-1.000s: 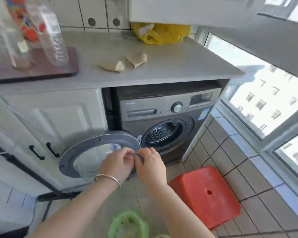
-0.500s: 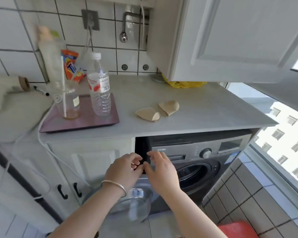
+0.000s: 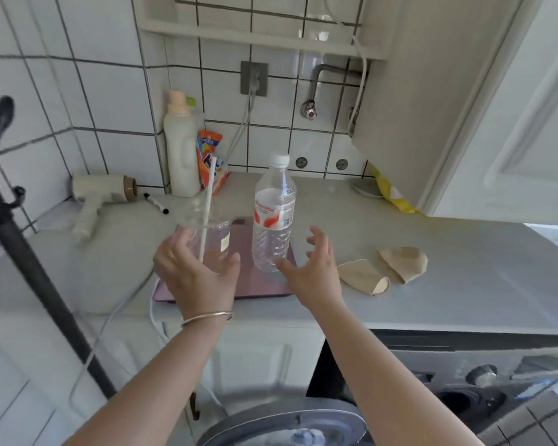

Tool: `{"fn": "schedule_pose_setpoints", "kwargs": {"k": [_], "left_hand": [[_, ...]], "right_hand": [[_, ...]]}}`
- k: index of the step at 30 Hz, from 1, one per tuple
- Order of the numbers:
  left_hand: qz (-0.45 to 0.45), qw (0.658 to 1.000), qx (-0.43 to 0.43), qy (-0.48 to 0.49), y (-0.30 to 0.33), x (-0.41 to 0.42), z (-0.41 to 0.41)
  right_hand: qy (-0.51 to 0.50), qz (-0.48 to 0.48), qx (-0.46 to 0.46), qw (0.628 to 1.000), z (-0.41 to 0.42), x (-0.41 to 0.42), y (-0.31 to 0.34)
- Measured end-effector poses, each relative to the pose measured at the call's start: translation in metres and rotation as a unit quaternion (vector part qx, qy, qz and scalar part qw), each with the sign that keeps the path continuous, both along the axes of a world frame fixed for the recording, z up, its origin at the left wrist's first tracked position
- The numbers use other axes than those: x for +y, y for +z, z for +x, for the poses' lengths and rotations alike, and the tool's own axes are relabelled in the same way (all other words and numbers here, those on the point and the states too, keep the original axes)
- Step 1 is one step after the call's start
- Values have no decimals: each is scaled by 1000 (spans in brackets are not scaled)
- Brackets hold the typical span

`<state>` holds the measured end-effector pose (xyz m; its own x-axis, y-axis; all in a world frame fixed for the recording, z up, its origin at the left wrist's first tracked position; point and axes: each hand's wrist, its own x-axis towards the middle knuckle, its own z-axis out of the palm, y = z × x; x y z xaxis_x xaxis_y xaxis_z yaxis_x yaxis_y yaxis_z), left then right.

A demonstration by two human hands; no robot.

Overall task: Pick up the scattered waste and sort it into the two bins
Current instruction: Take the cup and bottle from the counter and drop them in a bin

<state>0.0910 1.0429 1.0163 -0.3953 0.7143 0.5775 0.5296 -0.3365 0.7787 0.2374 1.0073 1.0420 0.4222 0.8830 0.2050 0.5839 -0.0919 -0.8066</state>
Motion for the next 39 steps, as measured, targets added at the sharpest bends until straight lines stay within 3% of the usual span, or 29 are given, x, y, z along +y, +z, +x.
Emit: {"fn": "schedule_pose_setpoints", "kwargs": {"k": [3, 7, 12, 17, 24, 30, 39], "left_hand": [[-38, 999, -22, -2, -2, 34, -12], [-169, 977, -89, -92, -6, 62, -17], [-215, 966, -91, -108, -11, 80, -14], [-197, 969, -82, -126, -4, 75, -6], [-147, 968, -69, -191, 14, 16, 0], [-125, 955, -58, -264, 11, -90, 8], [-247, 922, -61, -292, -115, -236, 10]], "right_hand": [[-1, 9, 55, 998, -6, 35, 6], [4, 4, 121, 993, -11, 66, 2], [-26, -1, 119, 993, -14, 87, 2], [-5, 2, 110, 994, -16, 77, 10], [16, 31, 122, 992, -9, 2, 27], [38, 22, 152, 987, 6, -110, 4], [-18, -69, 242, 968, 30, -266, -127]]}}
